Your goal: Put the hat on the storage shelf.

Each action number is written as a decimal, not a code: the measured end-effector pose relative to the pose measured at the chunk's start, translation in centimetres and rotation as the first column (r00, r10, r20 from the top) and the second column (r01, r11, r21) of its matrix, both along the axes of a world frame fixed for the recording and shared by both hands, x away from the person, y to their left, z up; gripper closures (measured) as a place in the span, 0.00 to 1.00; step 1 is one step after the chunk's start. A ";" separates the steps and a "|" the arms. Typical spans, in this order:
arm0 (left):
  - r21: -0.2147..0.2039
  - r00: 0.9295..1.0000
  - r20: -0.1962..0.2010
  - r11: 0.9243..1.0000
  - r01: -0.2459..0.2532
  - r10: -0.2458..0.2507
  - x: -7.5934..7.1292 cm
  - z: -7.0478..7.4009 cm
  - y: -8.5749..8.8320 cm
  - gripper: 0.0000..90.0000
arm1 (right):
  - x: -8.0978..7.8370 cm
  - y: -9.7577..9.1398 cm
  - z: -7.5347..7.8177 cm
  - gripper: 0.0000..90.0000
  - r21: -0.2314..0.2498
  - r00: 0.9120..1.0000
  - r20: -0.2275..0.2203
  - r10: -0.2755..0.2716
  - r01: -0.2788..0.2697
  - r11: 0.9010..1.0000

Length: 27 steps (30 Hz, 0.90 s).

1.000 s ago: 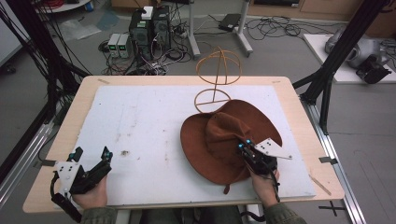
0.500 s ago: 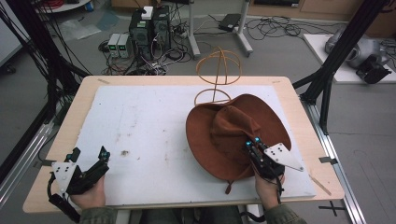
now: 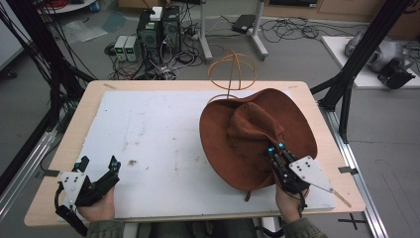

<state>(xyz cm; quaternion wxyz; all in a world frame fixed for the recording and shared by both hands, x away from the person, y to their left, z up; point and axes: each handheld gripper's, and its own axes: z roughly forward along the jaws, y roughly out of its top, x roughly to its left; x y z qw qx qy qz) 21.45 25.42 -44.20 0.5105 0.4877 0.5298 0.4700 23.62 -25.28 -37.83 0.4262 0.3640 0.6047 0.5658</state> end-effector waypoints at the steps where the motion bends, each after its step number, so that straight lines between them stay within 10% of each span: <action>1: -0.004 1.000 -0.001 1.000 0.002 -0.002 0.0 0.0 0.0 0.17 | -0.1 -0.1 0.2 0.99 0.001 1.000 0.009 0.000 0.000 1.000; 13: -0.026 1.000 0.008 0.999 0.019 -0.019 0.0 -0.1 -0.5 0.17 | 0.1 0.0 3.0 0.99 0.017 0.993 0.112 -0.021 0.019 1.000; 27: -0.024 0.999 0.011 0.999 0.030 -0.030 0.0 -0.1 -0.3 0.17 | 5.0 1.5 7.4 0.98 0.065 0.974 0.221 -0.059 0.045 0.997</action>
